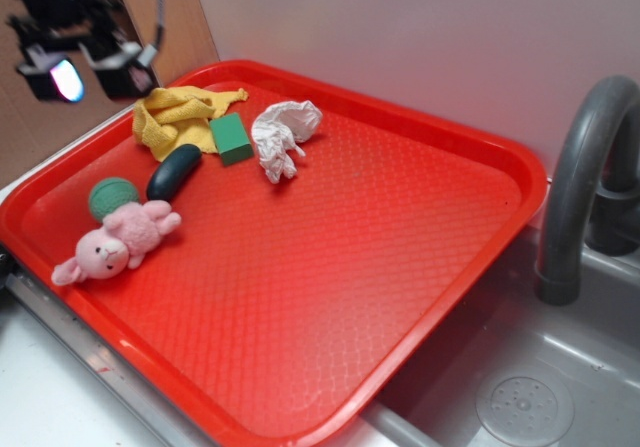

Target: Grab the plastic pickle.

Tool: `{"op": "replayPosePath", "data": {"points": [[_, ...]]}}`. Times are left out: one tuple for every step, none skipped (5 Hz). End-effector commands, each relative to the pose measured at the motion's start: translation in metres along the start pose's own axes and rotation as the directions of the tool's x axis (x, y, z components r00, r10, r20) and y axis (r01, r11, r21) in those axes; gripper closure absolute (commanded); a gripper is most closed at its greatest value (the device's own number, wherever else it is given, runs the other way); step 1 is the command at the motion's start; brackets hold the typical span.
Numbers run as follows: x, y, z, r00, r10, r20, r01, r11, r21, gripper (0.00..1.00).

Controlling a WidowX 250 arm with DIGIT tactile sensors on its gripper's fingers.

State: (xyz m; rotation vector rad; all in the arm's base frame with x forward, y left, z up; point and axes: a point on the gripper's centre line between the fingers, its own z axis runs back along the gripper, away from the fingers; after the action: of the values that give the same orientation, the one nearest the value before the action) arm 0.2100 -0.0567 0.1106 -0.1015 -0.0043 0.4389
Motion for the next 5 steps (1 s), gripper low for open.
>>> {"op": "replayPosePath", "data": {"points": [[0.021, -0.01, -0.043, 0.999, 0.02, 0.044, -0.02, 1.0, 0.011, 0.0], [0.025, -0.002, -0.07, 0.999, 0.052, 0.011, -0.052, 0.998, -0.027, 0.0], [0.017, -0.001, -0.09, 1.0, 0.026, -0.014, -0.026, 0.999, -0.033, 0.0], [0.009, -0.002, -0.101, 1.0, -0.02, -0.021, 0.019, 1.0, -0.016, 0.0], [0.007, -0.003, -0.092, 1.0, -0.024, 0.015, 0.024, 1.0, 0.011, 1.0]]}}
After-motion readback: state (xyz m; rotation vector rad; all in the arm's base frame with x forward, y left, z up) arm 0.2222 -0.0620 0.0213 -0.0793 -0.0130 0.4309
